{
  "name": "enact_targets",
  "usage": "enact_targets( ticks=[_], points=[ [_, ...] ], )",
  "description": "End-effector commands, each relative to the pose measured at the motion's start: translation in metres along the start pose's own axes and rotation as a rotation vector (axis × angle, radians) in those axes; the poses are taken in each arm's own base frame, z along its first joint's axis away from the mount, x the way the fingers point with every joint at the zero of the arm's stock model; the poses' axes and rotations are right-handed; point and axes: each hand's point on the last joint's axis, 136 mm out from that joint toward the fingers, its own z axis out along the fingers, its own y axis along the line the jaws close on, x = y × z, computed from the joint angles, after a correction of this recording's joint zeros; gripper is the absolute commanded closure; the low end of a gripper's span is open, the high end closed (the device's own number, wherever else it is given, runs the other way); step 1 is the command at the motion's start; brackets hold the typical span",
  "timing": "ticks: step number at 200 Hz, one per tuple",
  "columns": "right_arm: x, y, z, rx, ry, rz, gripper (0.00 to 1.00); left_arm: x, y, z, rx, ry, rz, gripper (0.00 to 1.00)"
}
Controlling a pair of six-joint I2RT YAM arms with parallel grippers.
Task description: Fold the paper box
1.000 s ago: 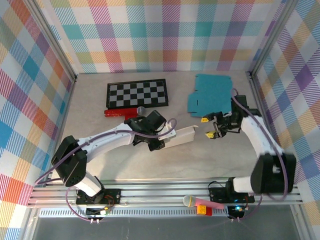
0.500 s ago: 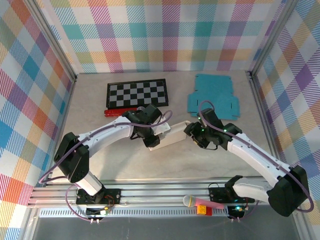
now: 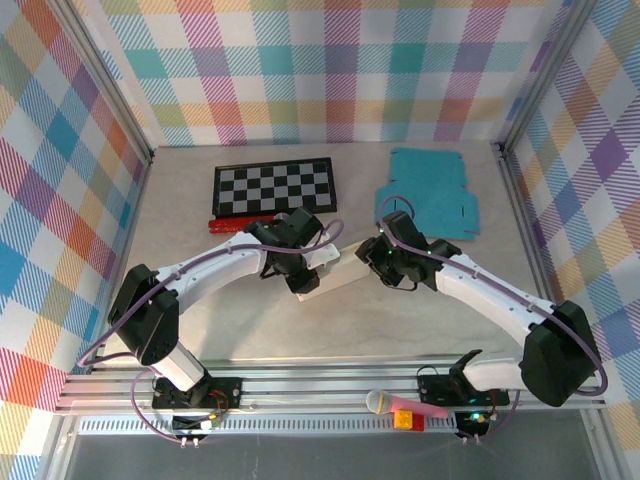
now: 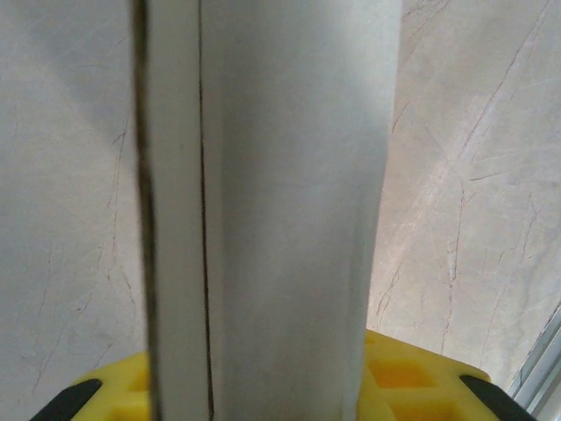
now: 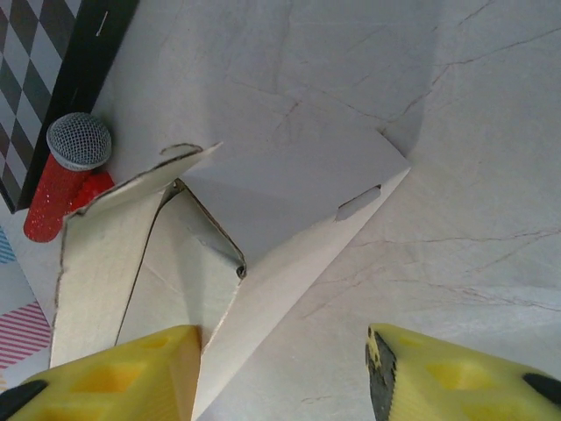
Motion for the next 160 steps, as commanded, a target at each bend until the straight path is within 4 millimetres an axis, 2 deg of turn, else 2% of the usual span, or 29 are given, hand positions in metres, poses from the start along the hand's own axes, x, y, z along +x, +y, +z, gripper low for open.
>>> enact_targets(
  ticks=[1, 36, 60, 87, 120, 138, 160],
  points=[
    [-0.006, 0.006, 0.002, 0.003, -0.033, 0.014, 0.48, 0.016, -0.001, 0.004, 0.008, 0.067, -0.020, 0.68],
    [0.009, -0.033, 0.013, 0.158, 0.037, 0.084, 0.55, 0.014, 0.000, 0.003, -0.001, 0.054, -0.021, 0.64],
    [0.014, -0.046, 0.010, 0.227, 0.063, 0.156, 0.61, 0.013, 0.001, 0.002, -0.006, 0.049, -0.020, 0.63],
    [0.012, -0.024, 0.005, 0.183, 0.080, 0.148, 0.60, 0.012, 0.001, 0.002, -0.007, 0.043, -0.019, 0.63],
    [0.000, 0.009, -0.012, 0.119, 0.083, 0.084, 0.55, 0.012, -0.001, 0.001, 0.001, 0.038, -0.007, 0.73],
    [-0.022, 0.035, -0.032, 0.027, 0.018, -0.091, 0.53, 0.014, -0.003, -0.001, 0.008, 0.037, 0.017, 0.75],
    [-0.044, 0.059, -0.052, -0.117, -0.008, -0.436, 0.52, 0.019, -0.003, -0.005, 0.002, 0.046, 0.049, 0.74]
  ],
)
